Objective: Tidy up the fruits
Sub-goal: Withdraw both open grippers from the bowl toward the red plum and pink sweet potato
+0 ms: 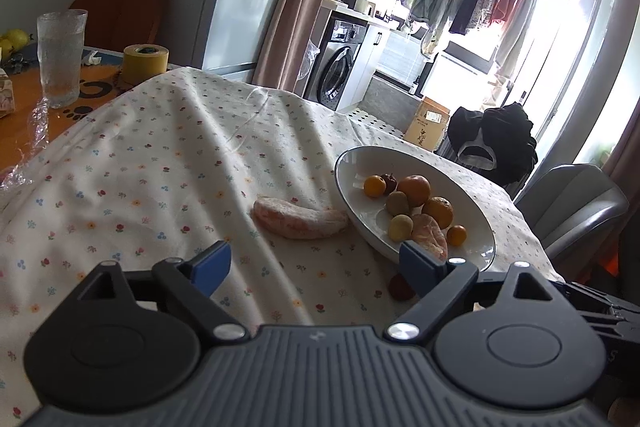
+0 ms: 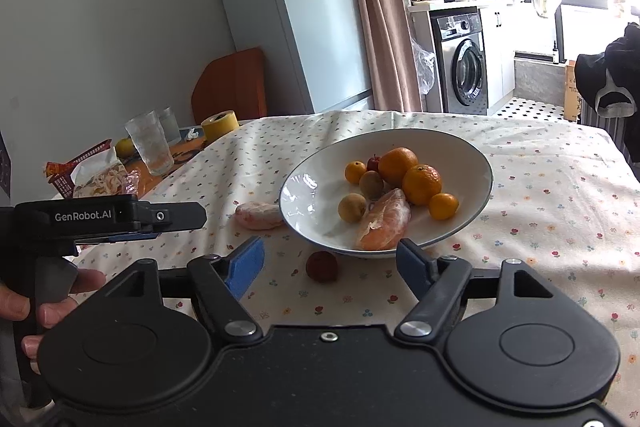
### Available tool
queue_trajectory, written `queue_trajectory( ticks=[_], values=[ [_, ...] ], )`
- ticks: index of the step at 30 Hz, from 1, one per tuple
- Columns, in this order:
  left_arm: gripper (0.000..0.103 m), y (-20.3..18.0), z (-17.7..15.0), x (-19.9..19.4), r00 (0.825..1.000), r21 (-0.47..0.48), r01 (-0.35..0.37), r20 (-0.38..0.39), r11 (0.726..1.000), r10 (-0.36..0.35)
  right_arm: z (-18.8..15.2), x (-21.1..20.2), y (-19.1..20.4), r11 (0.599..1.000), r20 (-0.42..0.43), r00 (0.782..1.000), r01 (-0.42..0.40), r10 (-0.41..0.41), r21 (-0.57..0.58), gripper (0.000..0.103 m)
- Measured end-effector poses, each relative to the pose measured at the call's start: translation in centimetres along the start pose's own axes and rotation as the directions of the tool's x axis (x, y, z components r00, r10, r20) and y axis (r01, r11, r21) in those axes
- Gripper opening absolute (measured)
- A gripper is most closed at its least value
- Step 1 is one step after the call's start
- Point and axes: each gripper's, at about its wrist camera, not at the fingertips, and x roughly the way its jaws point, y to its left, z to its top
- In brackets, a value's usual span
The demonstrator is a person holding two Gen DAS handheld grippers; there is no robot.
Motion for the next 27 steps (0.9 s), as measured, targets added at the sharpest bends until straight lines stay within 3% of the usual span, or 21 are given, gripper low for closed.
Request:
queue_trajectory(
  ticks=[8, 14, 18, 27],
  values=[
    [0.093, 0.8, -0.7, -1.8, 1.0, -0.001, 0.006, 0.01, 1.0, -0.006, -0.2, -0.7, 1.1, 1.0, 0.027, 0.999, 0.027, -0.027, 0.004, 0.103],
    [0.094, 2.1, -1.0, -2.8, 1.0, -0.023, 0.027, -0.014, 0.999, -0.027, -0.7, -0.5, 2.0, 0.996, 0.011, 0.996, 0.084, -0.084, 0.016, 0.103],
    [0.103, 2.7, -1.3, -3.4, 0.999, -0.019, 0.035, -0.013, 0.999, -0.035, -1.2, -0.5, 2.9, 0.996, 0.016, 0.996, 0.089, -0.089, 0.008, 0.103],
    [0.103, 3.8, -1.6, -4.0, 0.998, -0.018, 0.06, 0.004, 0.998, -0.06, -1.5, -0.3, 4.7, 0.99, 0.021, 0.99, 0.142, -0.142, -0.008, 0.103]
  ],
)
